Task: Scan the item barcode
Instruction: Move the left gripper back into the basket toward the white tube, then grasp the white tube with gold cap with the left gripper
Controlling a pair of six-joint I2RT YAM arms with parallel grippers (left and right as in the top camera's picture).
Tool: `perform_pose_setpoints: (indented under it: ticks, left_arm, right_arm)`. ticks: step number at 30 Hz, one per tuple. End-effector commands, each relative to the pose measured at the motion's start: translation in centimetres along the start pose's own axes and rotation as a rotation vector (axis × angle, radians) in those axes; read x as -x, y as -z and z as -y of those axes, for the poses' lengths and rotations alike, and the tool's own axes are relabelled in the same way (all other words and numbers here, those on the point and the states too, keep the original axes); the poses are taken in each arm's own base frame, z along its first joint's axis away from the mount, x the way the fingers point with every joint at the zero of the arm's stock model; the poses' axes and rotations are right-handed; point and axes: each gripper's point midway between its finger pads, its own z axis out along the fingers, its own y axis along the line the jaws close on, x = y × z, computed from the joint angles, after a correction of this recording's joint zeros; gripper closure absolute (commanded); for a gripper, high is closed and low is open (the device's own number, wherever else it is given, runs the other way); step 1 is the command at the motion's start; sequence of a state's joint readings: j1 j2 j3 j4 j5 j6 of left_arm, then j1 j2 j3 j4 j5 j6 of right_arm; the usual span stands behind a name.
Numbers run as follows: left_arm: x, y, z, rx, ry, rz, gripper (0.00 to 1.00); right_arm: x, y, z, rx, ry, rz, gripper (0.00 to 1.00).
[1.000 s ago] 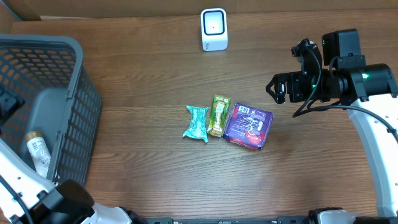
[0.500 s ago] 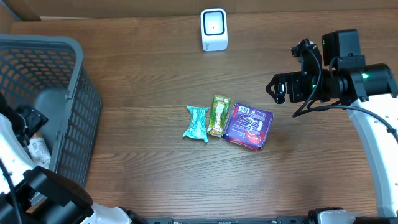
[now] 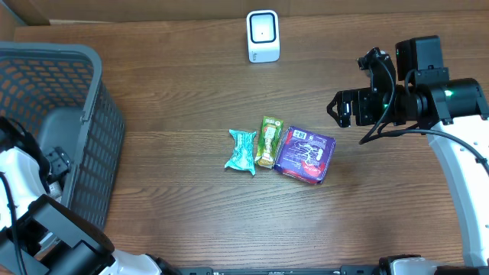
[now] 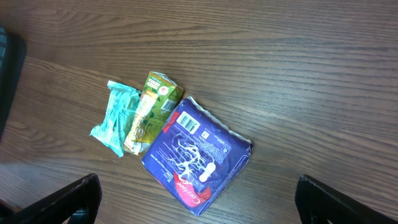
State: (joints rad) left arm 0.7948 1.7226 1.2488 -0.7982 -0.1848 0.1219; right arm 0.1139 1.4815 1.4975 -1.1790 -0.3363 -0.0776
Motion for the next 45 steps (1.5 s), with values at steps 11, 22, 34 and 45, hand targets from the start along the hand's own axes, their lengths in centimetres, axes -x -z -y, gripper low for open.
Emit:
perform_pose_setpoints:
  ticks: [11, 22, 34, 45]
  left_arm:
    - [-5.2, -4.1, -2.1, 0.047, 0.010, -0.102, 0.21]
    - [-6.0, -5.0, -1.5, 0.027, 0.029, -0.101, 0.33]
    - [-6.8, -5.5, -1.1, 0.025, 0.134, -0.113, 0.96]
    - [-1.6, 0.3, -0.3, -0.061, 0.220, -0.014, 0.96]
  right_arm:
    - [0.0, -0.1, -0.3, 0.008, 0.004, -0.001, 0.00]
    - [0.0, -0.1, -0.3, 0.008, 0.004, 0.000, 0.00]
    - [0.1, -0.1, -0.3, 0.008, 0.004, 0.001, 0.00]
    - [0.3, -0.1, -0.3, 0.008, 0.008, 0.010, 0.00]
